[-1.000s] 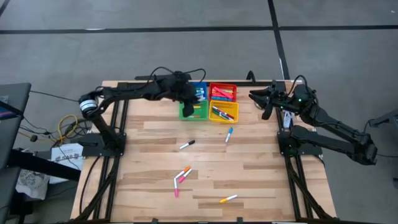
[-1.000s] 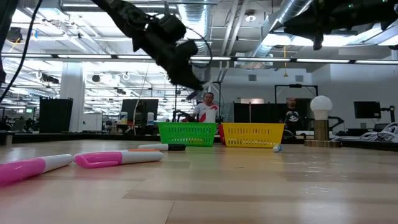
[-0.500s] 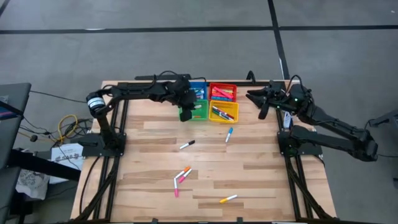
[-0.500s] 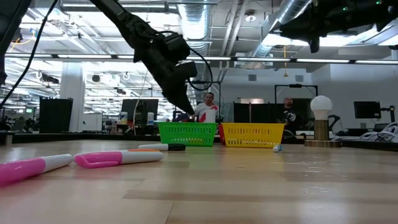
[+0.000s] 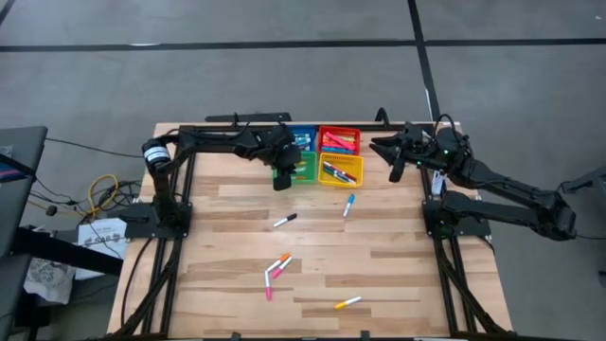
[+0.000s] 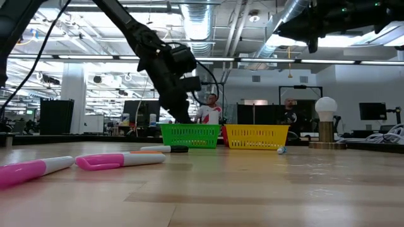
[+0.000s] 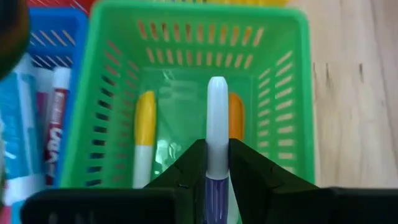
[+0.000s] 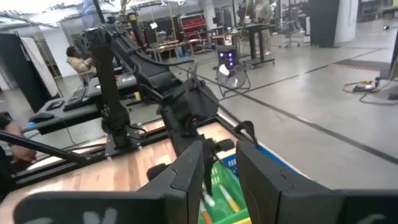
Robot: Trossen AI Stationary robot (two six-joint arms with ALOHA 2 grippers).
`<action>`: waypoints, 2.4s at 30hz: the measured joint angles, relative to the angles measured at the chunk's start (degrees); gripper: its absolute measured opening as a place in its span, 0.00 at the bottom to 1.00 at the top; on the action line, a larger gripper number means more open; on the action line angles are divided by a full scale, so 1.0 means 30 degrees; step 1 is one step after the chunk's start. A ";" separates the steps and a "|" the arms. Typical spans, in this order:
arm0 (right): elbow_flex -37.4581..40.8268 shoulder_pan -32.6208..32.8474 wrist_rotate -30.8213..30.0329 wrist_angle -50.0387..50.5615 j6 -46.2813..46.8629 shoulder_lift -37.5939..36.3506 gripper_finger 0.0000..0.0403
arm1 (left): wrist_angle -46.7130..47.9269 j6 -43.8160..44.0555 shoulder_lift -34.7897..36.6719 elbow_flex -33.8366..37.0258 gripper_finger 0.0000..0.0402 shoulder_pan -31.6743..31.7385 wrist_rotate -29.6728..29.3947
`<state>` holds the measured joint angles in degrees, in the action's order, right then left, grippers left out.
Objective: Pick & Place Markers
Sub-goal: Put the purple highlighter in the green bin, then put the black highlighter in the green bin
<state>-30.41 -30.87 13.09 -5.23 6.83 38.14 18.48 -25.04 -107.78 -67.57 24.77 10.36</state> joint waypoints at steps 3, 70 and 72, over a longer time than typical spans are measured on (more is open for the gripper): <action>0.0000 0.0000 -0.0629 0.0038 -0.0147 -0.0141 0.22 | 0.0080 0.0049 -0.0027 0.0007 0.16 0.0017 -0.0017; 0.5734 0.5005 -0.4041 0.0834 0.2721 -1.0307 0.22 | 0.2819 1.8592 0.8286 0.3592 0.42 -1.4534 -0.8338; 0.5740 0.4999 -0.4204 0.1181 0.2421 -1.0583 0.22 | 0.2785 1.8674 0.7919 0.3592 0.42 -1.4660 -0.7882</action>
<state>-13.19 -15.88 0.48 -1.69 14.10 6.39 26.84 30.98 -84.02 -56.80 -19.21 -13.29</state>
